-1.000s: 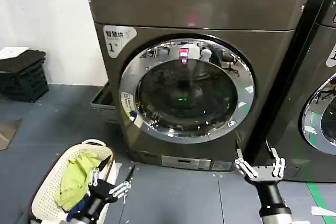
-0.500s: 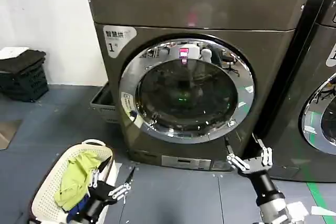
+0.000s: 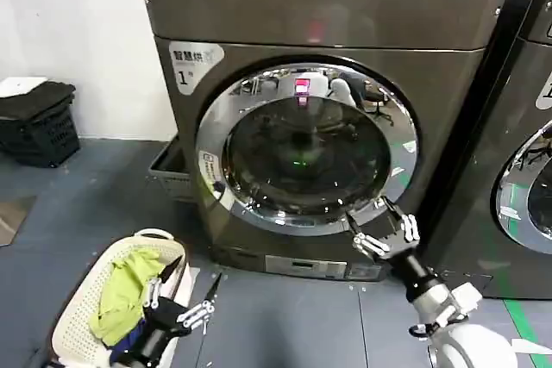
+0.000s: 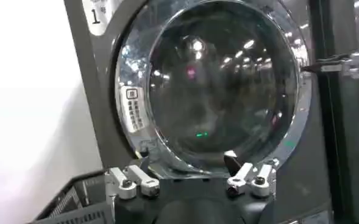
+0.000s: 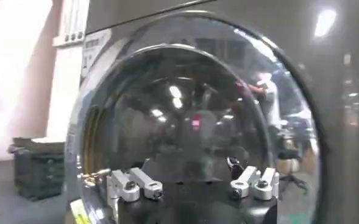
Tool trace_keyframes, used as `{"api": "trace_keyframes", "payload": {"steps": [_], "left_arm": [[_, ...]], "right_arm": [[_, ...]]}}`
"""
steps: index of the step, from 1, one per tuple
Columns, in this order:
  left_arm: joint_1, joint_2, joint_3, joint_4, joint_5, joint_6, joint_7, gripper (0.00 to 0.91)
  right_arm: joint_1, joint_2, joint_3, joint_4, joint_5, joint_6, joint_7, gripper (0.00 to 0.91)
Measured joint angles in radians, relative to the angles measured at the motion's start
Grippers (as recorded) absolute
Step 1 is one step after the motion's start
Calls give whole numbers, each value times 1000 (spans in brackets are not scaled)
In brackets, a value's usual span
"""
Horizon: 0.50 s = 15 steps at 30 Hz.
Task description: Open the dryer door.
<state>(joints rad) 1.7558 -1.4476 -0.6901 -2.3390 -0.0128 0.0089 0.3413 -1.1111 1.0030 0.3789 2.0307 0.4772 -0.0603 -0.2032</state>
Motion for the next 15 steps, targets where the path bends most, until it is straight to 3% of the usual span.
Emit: {"api": "trace_keyframes", "payload": {"steps": [8,15], "left_arm": [[11,-2,-1,-15,1,-2,1,907],[15,-5,-1,-15,6,-7,2,907]], "right_arm": [[132,-40,-104,-57,66,8,-28,907],[240,-52,-201,-116,77,12,-28,907]]}}
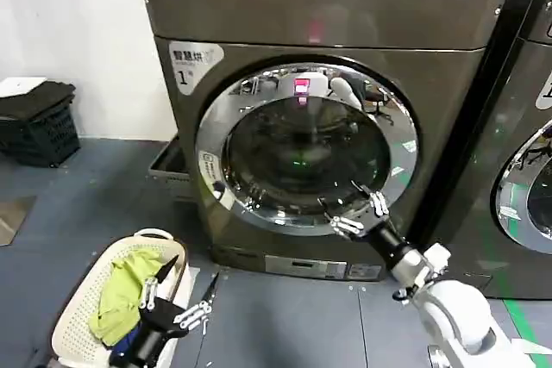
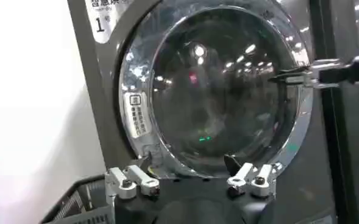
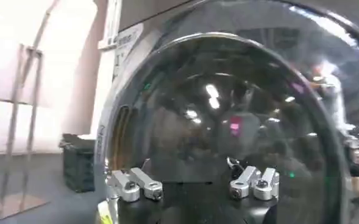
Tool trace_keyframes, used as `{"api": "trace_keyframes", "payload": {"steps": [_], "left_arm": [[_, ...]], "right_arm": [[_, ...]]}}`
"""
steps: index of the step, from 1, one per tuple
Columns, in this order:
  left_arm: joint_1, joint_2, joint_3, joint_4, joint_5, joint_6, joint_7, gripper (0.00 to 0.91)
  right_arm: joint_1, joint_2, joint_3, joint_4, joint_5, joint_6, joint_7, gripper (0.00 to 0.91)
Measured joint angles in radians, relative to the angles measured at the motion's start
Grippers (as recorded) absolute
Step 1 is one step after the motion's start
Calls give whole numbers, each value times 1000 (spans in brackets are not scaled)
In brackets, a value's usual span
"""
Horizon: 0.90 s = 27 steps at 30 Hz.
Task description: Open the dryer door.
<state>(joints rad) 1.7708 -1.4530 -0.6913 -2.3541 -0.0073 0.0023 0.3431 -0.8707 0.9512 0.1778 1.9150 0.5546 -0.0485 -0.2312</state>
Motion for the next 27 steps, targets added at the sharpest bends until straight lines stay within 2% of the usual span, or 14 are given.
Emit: {"api": "trace_keyframes", "payload": {"steps": [16,27], "left_arm": [[18,-10,-5,-22,13,-3,1,907],[22,-18,-9,-22,18,-4,1,907]], "right_arm": [[208,42,-182,-144,23,-1,-3,907],[309,82,-274,-203,24,-5,-3,907]]}}
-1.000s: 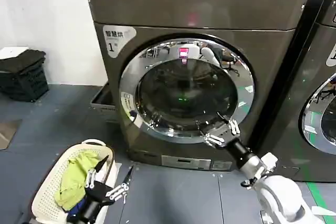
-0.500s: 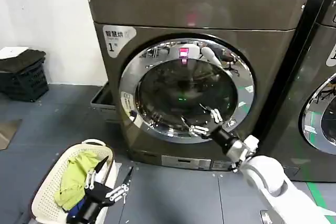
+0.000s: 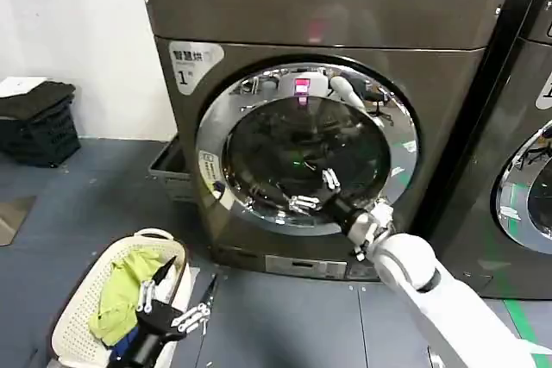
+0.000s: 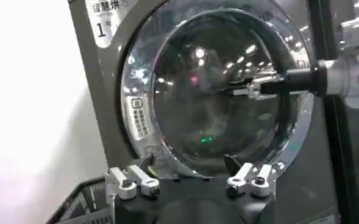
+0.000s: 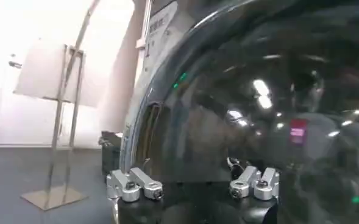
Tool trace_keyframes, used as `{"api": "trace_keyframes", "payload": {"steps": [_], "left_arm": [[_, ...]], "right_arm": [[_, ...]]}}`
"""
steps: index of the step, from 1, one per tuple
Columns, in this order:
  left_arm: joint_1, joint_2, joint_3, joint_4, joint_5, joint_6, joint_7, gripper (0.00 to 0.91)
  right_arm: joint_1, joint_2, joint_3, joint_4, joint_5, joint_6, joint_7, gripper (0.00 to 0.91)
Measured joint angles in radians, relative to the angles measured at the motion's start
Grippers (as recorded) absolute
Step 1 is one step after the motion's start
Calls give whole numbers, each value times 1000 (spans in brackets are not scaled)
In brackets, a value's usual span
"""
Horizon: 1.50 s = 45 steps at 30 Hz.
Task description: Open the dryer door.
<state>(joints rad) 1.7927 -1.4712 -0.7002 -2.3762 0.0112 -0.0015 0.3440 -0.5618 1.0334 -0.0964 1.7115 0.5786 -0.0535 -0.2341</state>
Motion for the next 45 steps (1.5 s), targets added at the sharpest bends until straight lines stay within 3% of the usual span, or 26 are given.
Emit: {"api": "trace_keyframes", "payload": {"steps": [19,25,45], "left_arm": [[-5,-5,-1,4,1,0,1,907],[-5,-6,-1,5,1,0,1,907],[-10,-12,-1,7,1,1,1,907]], "right_arm": [[48,62,-79,-31,-16,-15,40,907],[54,87,-103,-27,-53,-45,131,907],[103,170,-158,-98,-76,-49,147,907]]}}
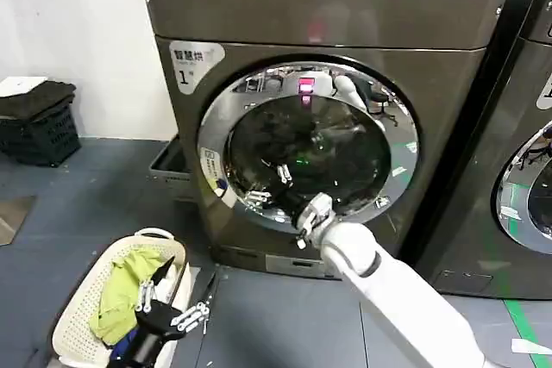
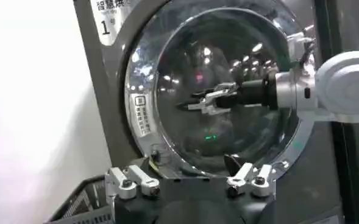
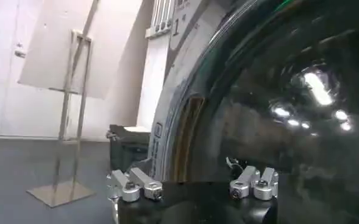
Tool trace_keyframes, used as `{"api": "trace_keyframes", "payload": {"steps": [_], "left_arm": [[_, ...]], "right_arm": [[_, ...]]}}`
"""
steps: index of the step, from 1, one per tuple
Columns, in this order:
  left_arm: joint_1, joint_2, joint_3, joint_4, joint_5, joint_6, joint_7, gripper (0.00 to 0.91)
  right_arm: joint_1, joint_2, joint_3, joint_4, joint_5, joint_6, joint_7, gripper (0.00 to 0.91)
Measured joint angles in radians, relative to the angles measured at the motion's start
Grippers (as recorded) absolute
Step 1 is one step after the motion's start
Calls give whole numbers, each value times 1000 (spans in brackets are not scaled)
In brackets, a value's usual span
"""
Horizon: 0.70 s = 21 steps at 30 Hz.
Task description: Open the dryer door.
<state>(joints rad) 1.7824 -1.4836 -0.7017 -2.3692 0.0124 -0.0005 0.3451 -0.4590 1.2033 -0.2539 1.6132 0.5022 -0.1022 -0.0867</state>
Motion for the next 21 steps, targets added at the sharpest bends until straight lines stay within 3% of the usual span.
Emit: {"api": "trace_keyframes", "payload": {"steps": [21], "left_arm": [[-4,-8,-2,1,-2,0,0,907]], "right_arm": [[78,107,-65,-135,-6,11,-66,907]]}}
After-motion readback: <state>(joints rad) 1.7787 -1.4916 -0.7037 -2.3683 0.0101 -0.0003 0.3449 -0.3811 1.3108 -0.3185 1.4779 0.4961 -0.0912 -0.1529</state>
